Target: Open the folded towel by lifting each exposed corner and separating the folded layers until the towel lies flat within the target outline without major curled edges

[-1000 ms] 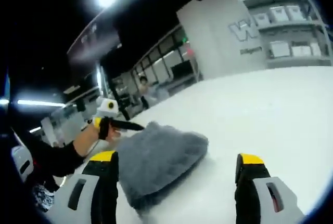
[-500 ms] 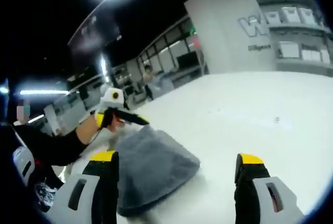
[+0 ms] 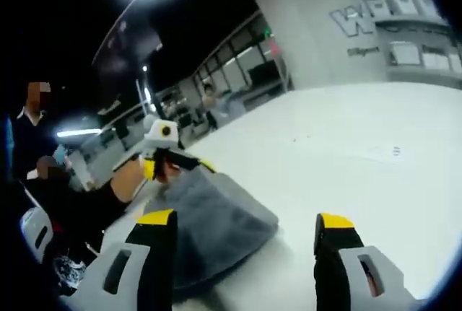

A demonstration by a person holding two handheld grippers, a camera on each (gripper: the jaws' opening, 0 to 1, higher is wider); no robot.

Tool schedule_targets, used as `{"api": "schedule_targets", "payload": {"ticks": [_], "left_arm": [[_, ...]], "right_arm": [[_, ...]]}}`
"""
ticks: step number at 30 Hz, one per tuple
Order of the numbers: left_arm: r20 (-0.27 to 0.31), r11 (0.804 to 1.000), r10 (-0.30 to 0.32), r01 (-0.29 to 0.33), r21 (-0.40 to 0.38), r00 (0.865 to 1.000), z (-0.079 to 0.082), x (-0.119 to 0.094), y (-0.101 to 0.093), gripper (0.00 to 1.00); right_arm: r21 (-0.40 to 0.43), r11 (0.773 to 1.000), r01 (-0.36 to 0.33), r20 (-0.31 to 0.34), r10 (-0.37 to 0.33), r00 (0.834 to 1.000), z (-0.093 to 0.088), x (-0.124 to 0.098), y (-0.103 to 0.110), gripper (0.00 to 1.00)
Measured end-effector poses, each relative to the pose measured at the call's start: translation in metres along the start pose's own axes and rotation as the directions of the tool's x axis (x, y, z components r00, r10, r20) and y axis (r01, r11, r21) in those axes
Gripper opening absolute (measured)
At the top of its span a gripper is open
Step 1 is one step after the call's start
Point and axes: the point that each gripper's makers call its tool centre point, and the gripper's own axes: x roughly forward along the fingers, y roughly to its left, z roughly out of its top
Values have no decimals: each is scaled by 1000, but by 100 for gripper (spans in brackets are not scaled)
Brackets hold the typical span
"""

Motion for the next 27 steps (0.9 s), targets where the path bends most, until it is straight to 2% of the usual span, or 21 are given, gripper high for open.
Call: {"api": "schedule_targets", "payload": {"ticks": [6,10,17,23,27], "left_arm": [[4,1000,12,-12,-18,1000,1,-1,9,70],[21,1000,5,-5,-17,1000,5,-1,13,64],[16,1000,4,-4,-25,1000,0,6,16,61],[45,998,-25,27,-54,999,7,5,11,51],[62,1000,-3,4,-16,998,9,6,15,37]], "right_arm": [[17,1000,-23,-10,23,1000,-3,3,-3,69],[89,993,-73,15,72,997,-6,6,5,64],[118,990,-74,3,74,997,-14,13,-1,59],[131,986,-101,0,102,995,-18,19,8,56],[113,986,-127,-2,128,992,-19,20,15,43]]}}
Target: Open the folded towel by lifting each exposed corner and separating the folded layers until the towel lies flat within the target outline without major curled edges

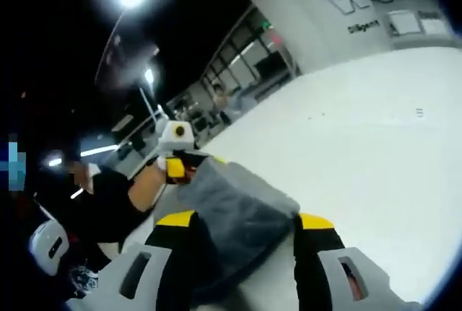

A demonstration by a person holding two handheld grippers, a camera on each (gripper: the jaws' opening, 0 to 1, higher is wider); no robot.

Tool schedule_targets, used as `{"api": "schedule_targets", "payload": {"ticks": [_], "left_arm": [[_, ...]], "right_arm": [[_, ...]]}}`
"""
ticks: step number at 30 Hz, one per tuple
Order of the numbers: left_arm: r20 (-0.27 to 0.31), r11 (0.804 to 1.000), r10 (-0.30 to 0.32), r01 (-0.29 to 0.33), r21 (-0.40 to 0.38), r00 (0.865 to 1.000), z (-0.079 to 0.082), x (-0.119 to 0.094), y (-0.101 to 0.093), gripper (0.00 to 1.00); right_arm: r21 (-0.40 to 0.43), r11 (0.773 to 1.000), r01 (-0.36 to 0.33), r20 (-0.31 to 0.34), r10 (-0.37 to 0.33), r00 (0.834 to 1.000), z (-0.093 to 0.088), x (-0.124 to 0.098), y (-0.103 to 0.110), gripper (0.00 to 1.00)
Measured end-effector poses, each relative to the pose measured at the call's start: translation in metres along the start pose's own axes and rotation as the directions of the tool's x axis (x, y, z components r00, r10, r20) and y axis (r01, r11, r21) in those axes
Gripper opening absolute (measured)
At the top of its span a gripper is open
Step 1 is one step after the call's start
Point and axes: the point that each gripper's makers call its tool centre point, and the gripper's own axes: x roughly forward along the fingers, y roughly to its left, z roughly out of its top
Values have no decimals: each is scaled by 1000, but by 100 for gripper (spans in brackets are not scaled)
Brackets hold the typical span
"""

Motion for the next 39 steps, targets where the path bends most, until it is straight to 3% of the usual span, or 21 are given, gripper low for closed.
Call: {"api": "schedule_targets", "payload": {"ticks": [2,5,9,19,39], "left_arm": [[8,1000,3,-3,29,1000,0,1,0,31],[15,1000,-14,13,25,1000,2,1,-1,26],[27,999,-31,30,45,999,7,-1,-7,13],[35,998,-48,46,35,998,14,-4,-5,9],[69,996,-33,27,80,997,20,-6,-27,5]], "right_arm": [[-42,998,-41,29,42,999,6,-2,8,32],[-28,998,-51,48,52,997,10,-5,10,18],[-11,997,-78,59,78,995,12,-5,15,12],[-37,994,-105,73,108,991,15,-7,24,9],[-69,993,-99,105,105,989,23,-12,41,4]]}}
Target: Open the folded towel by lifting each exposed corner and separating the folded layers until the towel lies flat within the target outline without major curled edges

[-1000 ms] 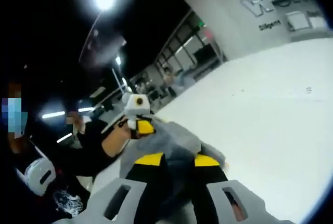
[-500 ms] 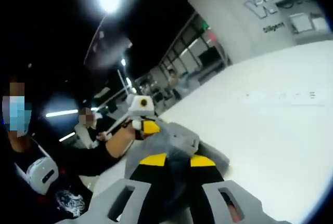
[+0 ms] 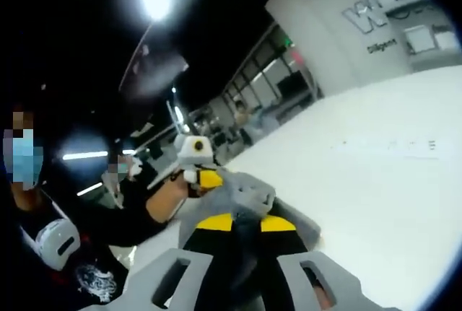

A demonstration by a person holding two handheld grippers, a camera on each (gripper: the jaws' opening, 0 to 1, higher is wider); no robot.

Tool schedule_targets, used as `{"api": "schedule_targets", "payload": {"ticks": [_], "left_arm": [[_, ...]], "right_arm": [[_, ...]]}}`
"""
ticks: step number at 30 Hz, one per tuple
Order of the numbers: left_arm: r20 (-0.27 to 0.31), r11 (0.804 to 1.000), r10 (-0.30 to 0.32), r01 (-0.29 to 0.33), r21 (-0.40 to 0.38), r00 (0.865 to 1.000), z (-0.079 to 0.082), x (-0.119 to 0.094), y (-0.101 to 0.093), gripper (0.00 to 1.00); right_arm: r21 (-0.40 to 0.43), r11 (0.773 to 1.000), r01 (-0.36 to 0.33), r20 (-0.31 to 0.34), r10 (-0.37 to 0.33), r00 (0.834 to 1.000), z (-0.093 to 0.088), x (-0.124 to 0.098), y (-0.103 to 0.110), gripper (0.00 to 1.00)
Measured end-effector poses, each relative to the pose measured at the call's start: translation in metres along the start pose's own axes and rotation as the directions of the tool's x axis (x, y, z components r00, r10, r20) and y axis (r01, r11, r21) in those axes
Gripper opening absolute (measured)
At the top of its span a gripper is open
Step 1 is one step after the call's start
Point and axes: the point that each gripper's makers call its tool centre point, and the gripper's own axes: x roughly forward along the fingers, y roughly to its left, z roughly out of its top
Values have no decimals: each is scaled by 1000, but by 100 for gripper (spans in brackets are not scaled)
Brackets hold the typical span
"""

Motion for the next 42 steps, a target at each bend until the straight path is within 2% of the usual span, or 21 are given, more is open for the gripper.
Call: {"api": "schedule_targets", "payload": {"ticks": [3,6,9,16,26,29,32,37,42], "left_arm": [[4,999,14,-14,31,1000,2,0,-3,5],[-10,994,42,-41,98,999,-4,2,-13,5],[-8,993,43,-42,112,999,-4,0,-19,5],[-6,992,37,-36,120,999,-4,-5,-24,5],[14,990,3,-5,139,1000,-7,-12,-46,6],[14,988,36,-38,149,999,-9,-13,-44,6],[17,985,33,-35,166,999,-11,-16,-50,6],[34,985,12,-18,173,999,-8,-21,-59,6],[25,981,-3,-2,194,1000,-10,-23,-64,6]], "right_arm": [[-16,1000,8,11,-8,1000,1,-1,4,4],[-45,999,17,20,-16,1000,2,-2,9,3],[-67,997,27,23,-25,999,2,-3,13,3],[-85,995,44,33,-42,999,1,-3,23,3],[-118,991,63,41,-58,997,-1,-9,37,4],[-132,989,63,43,-58,997,0,-9,43,4],[-156,986,63,39,-58,998,2,-10,46,4],[-162,985,63,42,-57,998,3,-10,49,4],[-171,984,55,31,-50,998,2,-12,54,3]]}}
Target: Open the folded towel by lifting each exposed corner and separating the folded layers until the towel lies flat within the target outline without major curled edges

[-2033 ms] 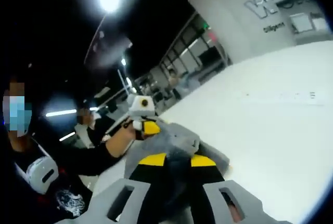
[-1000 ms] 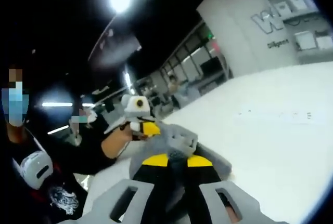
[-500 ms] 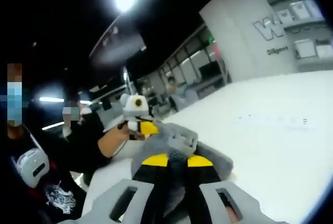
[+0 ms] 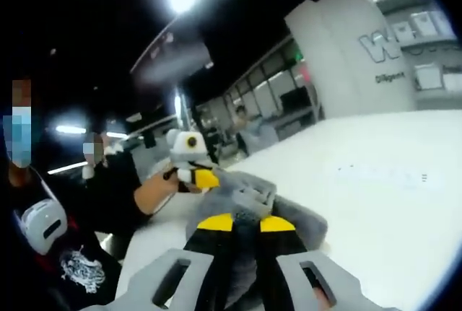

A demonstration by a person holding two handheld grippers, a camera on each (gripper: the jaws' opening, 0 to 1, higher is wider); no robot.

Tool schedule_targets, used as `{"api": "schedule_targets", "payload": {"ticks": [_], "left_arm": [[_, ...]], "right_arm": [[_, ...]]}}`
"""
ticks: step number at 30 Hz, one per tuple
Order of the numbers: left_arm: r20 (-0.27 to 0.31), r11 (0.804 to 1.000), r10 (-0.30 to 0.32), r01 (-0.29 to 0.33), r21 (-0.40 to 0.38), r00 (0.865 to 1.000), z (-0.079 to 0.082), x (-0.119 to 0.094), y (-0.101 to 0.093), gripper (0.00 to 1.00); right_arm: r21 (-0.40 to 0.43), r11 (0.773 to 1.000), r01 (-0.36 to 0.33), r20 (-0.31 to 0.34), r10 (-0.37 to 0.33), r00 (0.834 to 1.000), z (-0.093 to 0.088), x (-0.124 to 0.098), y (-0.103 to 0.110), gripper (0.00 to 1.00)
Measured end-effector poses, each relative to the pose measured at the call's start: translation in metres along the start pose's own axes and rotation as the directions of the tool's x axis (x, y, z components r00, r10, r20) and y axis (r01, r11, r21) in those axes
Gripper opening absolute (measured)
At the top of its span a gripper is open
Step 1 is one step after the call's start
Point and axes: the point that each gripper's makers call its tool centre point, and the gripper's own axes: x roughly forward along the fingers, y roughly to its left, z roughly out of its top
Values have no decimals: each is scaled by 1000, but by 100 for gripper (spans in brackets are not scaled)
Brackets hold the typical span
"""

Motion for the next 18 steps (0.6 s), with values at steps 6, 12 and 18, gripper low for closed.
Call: {"api": "schedule_targets", "payload": {"ticks": [6,12,18], "left_arm": [[3,1000,-16,16,21,1000,10,-4,1,6],[8,999,-17,17,41,1000,14,-7,-1,6],[21,998,-11,10,64,1000,19,-16,-7,6]], "right_arm": [[-17,1000,-4,7,4,1000,4,-5,5,3],[-83,996,-6,24,8,1000,5,-10,11,4],[-113,994,-5,29,8,1000,7,-20,16,4]]}}
